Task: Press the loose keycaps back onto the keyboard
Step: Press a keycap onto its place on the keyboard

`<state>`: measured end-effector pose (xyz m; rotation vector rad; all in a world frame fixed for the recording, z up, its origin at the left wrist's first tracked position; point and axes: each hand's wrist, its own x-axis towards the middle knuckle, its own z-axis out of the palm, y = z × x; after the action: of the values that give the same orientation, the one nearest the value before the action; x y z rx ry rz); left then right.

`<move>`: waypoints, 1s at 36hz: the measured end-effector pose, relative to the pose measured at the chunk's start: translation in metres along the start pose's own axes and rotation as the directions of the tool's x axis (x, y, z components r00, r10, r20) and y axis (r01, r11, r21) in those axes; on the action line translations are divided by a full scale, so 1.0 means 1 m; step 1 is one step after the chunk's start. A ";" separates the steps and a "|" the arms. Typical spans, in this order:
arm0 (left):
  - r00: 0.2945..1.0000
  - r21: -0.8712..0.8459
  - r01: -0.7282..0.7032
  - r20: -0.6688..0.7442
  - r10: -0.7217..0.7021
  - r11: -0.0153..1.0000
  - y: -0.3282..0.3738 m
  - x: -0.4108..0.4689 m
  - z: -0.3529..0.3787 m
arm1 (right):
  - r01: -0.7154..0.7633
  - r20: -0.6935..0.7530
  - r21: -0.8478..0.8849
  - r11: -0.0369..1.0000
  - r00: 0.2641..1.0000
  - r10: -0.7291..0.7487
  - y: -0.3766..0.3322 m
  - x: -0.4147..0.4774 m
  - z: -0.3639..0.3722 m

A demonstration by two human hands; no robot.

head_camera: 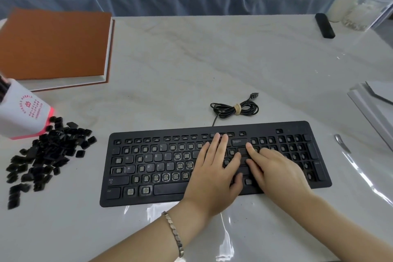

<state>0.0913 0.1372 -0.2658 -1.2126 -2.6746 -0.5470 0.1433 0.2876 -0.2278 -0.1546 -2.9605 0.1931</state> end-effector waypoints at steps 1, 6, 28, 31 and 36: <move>1.000 -0.007 -0.002 0.001 0.002 1.000 0.000 -0.001 0.000 | -0.067 0.053 0.076 0.995 0.997 0.063 0.000 0.001 -0.004; 1.000 -0.068 -0.021 -0.003 0.021 0.997 -0.007 -0.005 -0.008 | -0.443 0.290 0.545 0.712 0.896 0.335 -0.011 0.005 -0.020; 0.932 0.046 0.361 -0.046 -0.359 0.931 -0.104 -0.062 -0.060 | -0.477 0.570 0.792 -0.382 0.802 0.180 -0.100 0.019 -0.041; 0.934 0.037 0.352 -0.068 -0.349 0.935 -0.105 -0.062 -0.058 | -0.484 0.546 0.822 -0.299 0.819 0.177 -0.106 0.018 -0.045; 0.935 0.013 0.349 -0.081 -0.346 0.937 -0.105 -0.062 -0.057 | -0.452 0.473 0.880 -0.145 0.860 0.193 -0.116 0.019 -0.053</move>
<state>0.0530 0.0082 -0.2583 -0.6925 -2.8316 -0.5870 0.1238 0.1821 -0.1573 -0.6784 -1.8744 2.4635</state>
